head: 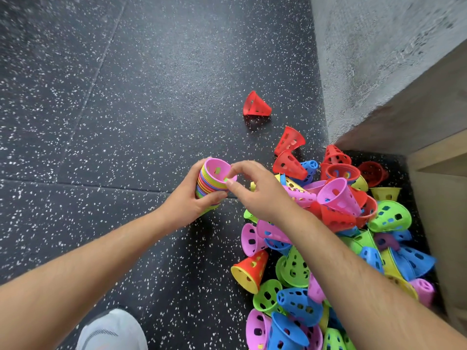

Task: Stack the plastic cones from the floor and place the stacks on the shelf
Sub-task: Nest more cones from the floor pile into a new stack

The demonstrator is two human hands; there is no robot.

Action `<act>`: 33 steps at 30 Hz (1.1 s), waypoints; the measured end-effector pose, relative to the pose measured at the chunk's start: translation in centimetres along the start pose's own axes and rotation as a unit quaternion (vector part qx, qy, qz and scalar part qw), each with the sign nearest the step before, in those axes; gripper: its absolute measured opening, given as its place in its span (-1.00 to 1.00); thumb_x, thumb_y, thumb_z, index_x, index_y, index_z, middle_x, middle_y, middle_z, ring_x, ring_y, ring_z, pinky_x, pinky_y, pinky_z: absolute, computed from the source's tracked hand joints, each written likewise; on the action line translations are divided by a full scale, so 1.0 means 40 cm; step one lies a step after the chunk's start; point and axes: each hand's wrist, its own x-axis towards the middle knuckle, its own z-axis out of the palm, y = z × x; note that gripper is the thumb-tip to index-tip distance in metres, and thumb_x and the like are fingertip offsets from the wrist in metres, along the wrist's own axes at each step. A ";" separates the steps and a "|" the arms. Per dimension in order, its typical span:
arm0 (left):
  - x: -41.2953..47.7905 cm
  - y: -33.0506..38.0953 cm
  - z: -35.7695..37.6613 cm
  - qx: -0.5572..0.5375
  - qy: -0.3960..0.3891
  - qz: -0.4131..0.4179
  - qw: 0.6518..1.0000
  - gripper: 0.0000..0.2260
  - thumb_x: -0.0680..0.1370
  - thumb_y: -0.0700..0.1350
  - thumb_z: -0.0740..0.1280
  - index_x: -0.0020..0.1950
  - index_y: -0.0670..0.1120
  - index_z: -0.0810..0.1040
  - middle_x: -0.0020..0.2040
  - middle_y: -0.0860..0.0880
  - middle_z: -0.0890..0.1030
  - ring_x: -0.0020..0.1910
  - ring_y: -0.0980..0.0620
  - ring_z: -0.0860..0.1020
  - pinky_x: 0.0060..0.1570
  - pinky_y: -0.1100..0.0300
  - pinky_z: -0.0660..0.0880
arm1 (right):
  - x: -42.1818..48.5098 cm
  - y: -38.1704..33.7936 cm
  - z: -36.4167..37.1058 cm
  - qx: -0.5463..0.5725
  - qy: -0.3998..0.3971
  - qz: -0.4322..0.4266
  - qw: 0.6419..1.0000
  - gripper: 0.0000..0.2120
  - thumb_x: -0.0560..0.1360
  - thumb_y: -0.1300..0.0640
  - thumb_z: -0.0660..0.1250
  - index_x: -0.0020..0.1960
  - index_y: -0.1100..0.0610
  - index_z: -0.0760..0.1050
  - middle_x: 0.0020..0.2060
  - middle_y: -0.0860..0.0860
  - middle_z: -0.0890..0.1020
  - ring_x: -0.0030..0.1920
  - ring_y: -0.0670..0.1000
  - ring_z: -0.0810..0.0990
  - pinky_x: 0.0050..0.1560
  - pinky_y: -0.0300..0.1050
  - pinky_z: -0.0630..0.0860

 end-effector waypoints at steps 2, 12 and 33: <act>0.003 0.001 0.000 -0.003 0.003 -0.002 1.000 -0.36 0.56 -0.26 0.48 0.51 0.09 0.25 0.26 0.01 0.59 0.07 0.31 0.62 0.00 0.43 0.53 | 0.002 0.002 -0.001 0.008 -0.008 0.018 1.000 -0.90 0.55 0.06 0.37 0.06 -0.03 0.56 0.05 -0.13 0.58 0.11 -0.17 0.51 0.12 -0.25 0.41; 0.026 -0.018 -0.003 -0.002 0.030 -0.001 1.000 -0.38 0.53 -0.19 0.52 0.49 0.08 0.32 0.22 0.07 0.61 0.06 0.29 0.61 0.02 0.45 0.51 | 0.067 0.038 0.002 -0.019 0.028 0.049 0.998 -0.83 0.62 0.04 0.27 0.17 0.00 0.56 0.07 -0.10 0.58 0.13 -0.10 0.54 0.21 -0.14 0.45; 0.156 0.014 -0.030 0.005 0.035 0.009 0.999 -0.36 0.42 0.13 0.54 0.44 0.23 0.35 0.17 0.31 0.62 0.19 0.20 0.62 0.25 0.27 0.48 | 0.350 0.101 -0.123 -0.321 0.059 0.149 0.934 -0.40 0.52 -0.23 0.30 0.35 0.19 0.38 0.30 0.07 0.40 0.29 0.15 0.40 0.28 0.09 0.44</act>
